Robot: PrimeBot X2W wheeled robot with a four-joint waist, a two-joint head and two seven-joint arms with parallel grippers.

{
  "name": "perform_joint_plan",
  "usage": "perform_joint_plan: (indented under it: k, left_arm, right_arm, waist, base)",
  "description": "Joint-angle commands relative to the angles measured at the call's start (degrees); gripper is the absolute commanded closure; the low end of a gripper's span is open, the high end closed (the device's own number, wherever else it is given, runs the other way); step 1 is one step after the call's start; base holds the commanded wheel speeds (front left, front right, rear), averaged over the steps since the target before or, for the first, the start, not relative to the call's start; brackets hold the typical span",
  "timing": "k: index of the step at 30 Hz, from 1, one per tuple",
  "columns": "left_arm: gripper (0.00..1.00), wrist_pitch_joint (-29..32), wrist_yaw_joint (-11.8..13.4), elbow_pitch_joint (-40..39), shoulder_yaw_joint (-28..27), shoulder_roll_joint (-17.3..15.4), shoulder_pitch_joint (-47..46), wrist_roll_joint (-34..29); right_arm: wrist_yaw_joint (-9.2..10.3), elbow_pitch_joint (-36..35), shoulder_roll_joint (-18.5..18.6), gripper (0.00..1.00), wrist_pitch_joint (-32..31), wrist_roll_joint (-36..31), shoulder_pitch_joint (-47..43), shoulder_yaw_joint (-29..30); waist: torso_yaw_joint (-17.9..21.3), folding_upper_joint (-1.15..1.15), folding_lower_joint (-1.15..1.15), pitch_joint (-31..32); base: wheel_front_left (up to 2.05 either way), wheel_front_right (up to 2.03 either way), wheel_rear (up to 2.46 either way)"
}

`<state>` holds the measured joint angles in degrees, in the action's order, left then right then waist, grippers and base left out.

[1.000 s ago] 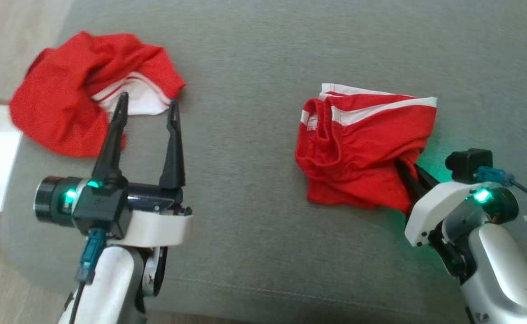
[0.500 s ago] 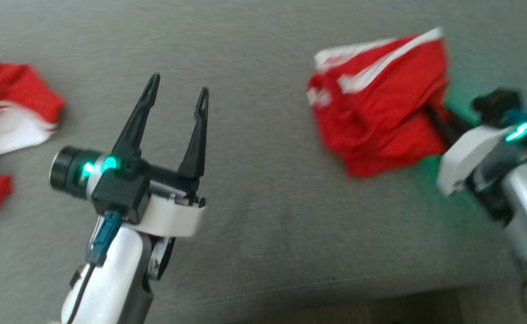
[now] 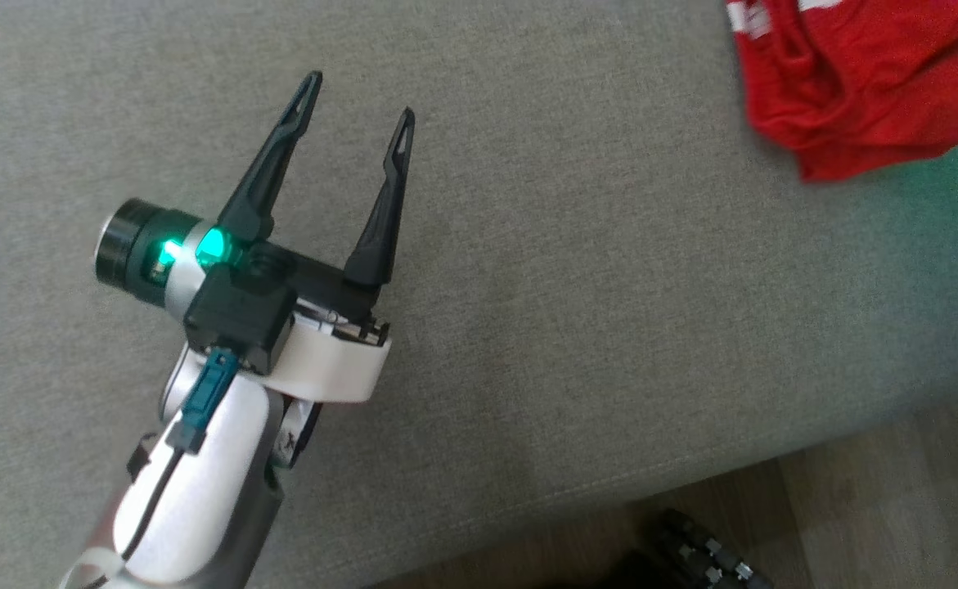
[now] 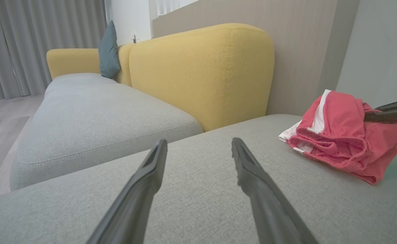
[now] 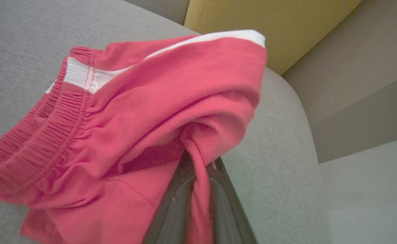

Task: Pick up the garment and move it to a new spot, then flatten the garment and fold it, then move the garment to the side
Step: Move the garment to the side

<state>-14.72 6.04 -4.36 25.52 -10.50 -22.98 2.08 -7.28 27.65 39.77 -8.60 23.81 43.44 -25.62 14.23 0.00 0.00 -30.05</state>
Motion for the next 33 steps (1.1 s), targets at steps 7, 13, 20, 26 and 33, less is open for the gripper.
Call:
perform_joint_plan:
  k: [7, 13, 20, 26, 33]
  left_arm:
    - [0.0, -0.3, -0.5, -2.2, -0.9, -0.9, -3.7, -0.8]
    - [0.0, -0.3, -0.6, -2.3, -0.8, -0.7, -4.8, -0.6]
    - [0.0, -0.3, 0.0, -2.2, -1.3, -0.3, -4.9, 0.1]
    - [0.0, -0.3, 0.8, -1.4, -2.2, 0.2, -3.4, 1.3]
    - [0.0, -0.3, 2.8, -0.3, -5.4, 0.6, 0.7, 3.1]
  right_arm:
    - [-0.21, 2.2, 3.8, 1.0, -0.8, -2.1, 2.3, 5.4]
    - [-0.21, 4.6, 2.5, 1.0, -0.6, -4.4, 2.9, 9.3]
    - [-0.21, 7.6, -2.2, 0.0, 1.1, -10.8, 1.1, 17.5]
    - [-0.21, 7.5, -8.1, 0.0, 6.2, -16.4, -3.1, 27.6]
    - [-0.21, -5.1, -18.1, 0.0, 14.9, -18.1, -14.0, 35.7]
  waist:
    - [0.0, 0.0, 0.0, -3.3]
    - [-0.8, 0.0, 0.0, -4.9]
    - [-1.8, 0.0, 0.0, -5.4]
    - [-2.8, 0.0, 0.0, -2.8]
    - [-6.2, 0.0, 0.0, 3.5]
  base:
    - [0.0, 0.0, 0.0]
    - [0.0, 0.0, 0.0]
    - [0.0, 0.0, 0.0]
    - [0.0, 0.0, 0.0]
    - [0.0, 0.0, 0.0]
